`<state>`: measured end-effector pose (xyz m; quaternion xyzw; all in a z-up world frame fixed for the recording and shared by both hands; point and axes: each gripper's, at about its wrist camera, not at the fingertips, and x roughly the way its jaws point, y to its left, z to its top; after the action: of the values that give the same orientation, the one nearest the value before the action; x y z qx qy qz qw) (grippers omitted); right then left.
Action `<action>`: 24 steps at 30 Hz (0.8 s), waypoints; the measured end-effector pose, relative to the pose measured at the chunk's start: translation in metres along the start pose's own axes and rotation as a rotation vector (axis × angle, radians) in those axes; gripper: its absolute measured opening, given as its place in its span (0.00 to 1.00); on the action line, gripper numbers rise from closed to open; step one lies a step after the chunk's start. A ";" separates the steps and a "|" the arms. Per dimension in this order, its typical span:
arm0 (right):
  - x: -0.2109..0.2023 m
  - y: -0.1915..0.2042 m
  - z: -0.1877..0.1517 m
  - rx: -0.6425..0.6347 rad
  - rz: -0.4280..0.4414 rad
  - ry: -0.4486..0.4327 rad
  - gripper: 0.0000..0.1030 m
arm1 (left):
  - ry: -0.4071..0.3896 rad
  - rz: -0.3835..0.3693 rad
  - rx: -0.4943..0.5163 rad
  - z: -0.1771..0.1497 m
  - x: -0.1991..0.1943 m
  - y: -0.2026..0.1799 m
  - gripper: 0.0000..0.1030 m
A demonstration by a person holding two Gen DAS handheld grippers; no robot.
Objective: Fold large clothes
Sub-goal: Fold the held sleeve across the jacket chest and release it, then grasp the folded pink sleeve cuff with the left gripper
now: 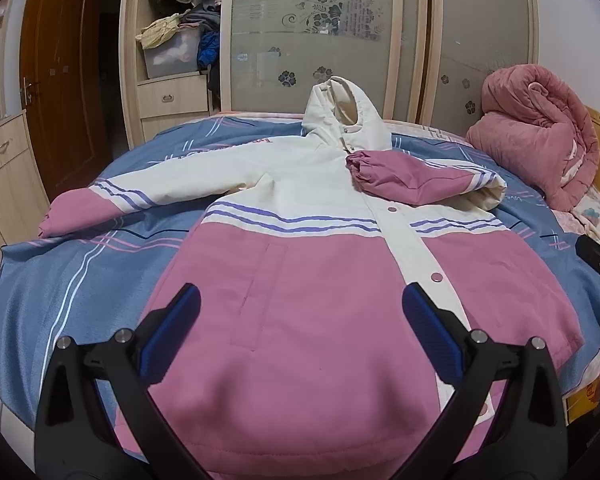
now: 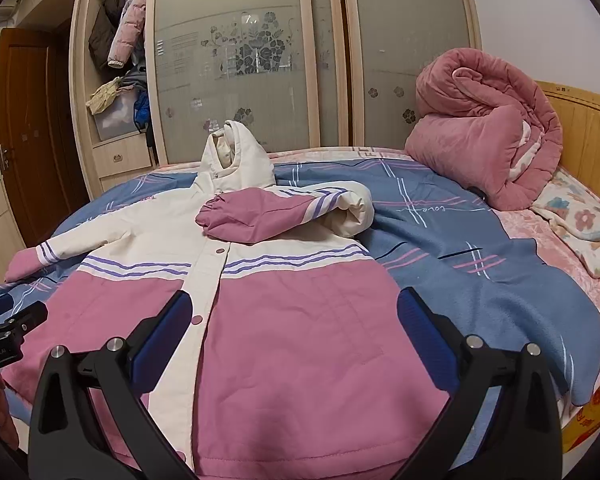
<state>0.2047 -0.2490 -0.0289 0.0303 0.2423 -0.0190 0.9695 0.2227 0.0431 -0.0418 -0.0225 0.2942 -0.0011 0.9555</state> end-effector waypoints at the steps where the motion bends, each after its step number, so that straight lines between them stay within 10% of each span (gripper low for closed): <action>1: 0.000 0.000 0.000 0.000 0.000 -0.001 0.99 | 0.001 -0.002 0.002 0.000 0.000 0.000 0.98; 24: 0.015 0.000 -0.003 0.009 0.017 0.017 0.99 | 0.065 -0.097 -0.023 0.001 0.018 0.003 0.98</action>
<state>0.2162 -0.2493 -0.0386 0.0368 0.2503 -0.0113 0.9674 0.2379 0.0461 -0.0513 -0.0475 0.3235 -0.0445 0.9440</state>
